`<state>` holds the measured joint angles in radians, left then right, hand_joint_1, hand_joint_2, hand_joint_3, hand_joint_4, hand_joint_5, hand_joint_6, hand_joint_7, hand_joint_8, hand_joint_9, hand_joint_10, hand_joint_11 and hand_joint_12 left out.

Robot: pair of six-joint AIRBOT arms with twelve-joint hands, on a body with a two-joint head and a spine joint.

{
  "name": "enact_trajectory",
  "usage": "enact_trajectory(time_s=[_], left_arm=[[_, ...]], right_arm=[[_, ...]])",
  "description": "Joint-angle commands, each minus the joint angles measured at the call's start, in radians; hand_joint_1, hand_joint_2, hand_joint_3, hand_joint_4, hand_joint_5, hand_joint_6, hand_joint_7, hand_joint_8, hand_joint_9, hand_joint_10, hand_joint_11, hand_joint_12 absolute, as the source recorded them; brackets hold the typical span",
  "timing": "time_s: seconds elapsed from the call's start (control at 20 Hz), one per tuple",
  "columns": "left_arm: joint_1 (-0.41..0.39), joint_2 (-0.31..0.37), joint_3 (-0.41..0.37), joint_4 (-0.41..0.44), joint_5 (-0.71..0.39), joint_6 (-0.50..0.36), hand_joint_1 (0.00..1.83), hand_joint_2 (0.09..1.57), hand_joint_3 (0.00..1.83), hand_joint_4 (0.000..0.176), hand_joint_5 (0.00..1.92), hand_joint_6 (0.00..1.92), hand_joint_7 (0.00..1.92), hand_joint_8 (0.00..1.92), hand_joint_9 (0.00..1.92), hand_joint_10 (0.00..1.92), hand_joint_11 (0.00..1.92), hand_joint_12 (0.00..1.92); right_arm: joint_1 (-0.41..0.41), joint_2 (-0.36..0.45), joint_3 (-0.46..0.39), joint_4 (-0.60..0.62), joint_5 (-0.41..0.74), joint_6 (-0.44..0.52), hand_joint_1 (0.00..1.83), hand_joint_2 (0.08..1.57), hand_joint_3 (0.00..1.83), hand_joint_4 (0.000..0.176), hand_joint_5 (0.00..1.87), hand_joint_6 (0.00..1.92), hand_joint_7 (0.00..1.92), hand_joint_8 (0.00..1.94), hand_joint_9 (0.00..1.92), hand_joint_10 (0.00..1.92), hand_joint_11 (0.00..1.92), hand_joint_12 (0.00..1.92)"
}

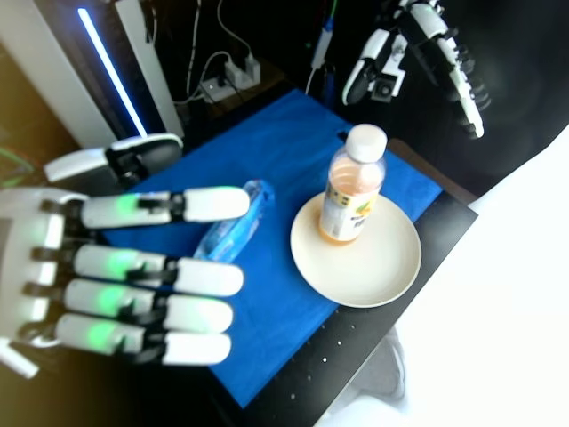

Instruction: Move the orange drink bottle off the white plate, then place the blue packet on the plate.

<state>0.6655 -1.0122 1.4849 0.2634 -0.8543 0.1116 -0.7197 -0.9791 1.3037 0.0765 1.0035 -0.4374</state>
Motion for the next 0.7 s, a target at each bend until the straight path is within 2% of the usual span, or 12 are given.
enact_trajectory(time_s=[0.0,0.1,0.15,0.2,0.3,0.35,0.4,0.5,0.55,0.65], left_arm=[[-0.022,-0.016,0.016,-0.032,-0.097,-0.032,0.68,0.79,0.00,0.100,0.05,0.00,0.11,0.00,0.07,0.00,0.00,0.18],[-0.028,-0.047,0.051,-0.008,-0.093,-0.094,0.68,0.83,0.01,0.089,0.02,0.00,0.09,0.00,0.06,0.00,0.00,0.27],[-0.029,-0.069,0.074,0.002,-0.093,-0.131,0.68,0.86,0.01,0.088,0.02,0.00,0.07,0.00,0.05,0.00,0.00,0.25],[-0.030,-0.085,0.091,0.005,-0.091,-0.153,0.68,0.84,0.00,0.113,0.01,0.00,0.04,0.00,0.04,0.00,0.00,0.25],[-0.034,-0.119,0.121,0.013,-0.082,-0.180,0.62,0.82,0.00,0.128,0.00,0.00,0.04,0.00,0.01,0.00,0.00,0.25],[-0.040,-0.134,0.133,0.025,-0.071,-0.191,0.56,0.81,0.00,0.080,0.00,0.00,0.03,0.00,0.00,0.00,0.00,0.05],[-0.043,-0.141,0.140,0.029,-0.065,-0.193,0.50,0.82,0.00,0.073,0.00,0.00,0.04,0.01,0.00,0.00,0.00,0.01],[-0.053,-0.170,0.165,0.043,-0.042,-0.198,0.55,0.84,0.01,0.067,0.00,0.00,0.04,0.01,0.00,0.00,0.00,0.00],[-0.058,-0.182,0.176,0.046,-0.032,-0.198,0.57,0.84,0.01,0.079,0.00,0.00,0.04,0.01,0.00,0.00,0.00,0.00],[-0.069,-0.207,0.200,0.061,-0.012,-0.209,0.60,0.81,0.00,0.105,0.00,0.00,0.03,0.00,0.00,0.00,0.00,0.00]], right_arm=[[0.017,-0.002,0.008,0.025,0.119,0.009,0.56,0.80,0.01,0.108,0.22,0.01,0.03,0.00,0.04,0.01,0.00,0.29],[0.017,-0.003,0.008,0.025,0.119,0.009,0.57,0.81,0.00,0.111,0.23,0.00,0.04,0.00,0.06,0.00,0.00,0.35],[0.017,-0.006,0.010,0.025,0.119,0.009,0.59,0.81,0.00,0.108,0.24,0.00,0.06,0.00,0.08,0.00,0.00,0.37],[0.017,-0.010,0.012,0.025,0.119,0.009,0.59,0.81,0.00,0.104,0.23,0.00,0.06,0.00,0.09,0.00,0.00,0.42],[0.017,-0.013,0.012,0.024,0.119,0.009,0.58,0.81,0.00,0.107,0.23,0.00,0.07,0.00,0.10,0.00,0.00,0.48],[0.017,-0.014,0.012,0.024,0.119,0.009,0.57,0.81,0.00,0.104,0.22,0.00,0.08,0.00,0.11,0.00,0.02,0.50],[0.017,-0.015,0.012,0.024,0.119,0.009,0.57,0.81,0.00,0.102,0.22,0.00,0.08,0.00,0.11,0.01,0.03,0.51],[0.017,-0.021,0.013,0.023,0.119,0.009,0.57,0.80,0.00,0.099,0.23,0.00,0.11,0.00,0.17,0.01,0.06,0.55],[0.017,-0.023,0.013,0.022,0.119,0.009,0.57,0.80,0.00,0.100,0.25,0.00,0.15,0.00,0.18,0.00,0.01,0.64],[0.017,-0.028,0.013,0.020,0.120,0.009,0.58,0.80,0.00,0.099,0.29,0.01,0.19,0.01,0.19,0.00,0.00,0.67]])
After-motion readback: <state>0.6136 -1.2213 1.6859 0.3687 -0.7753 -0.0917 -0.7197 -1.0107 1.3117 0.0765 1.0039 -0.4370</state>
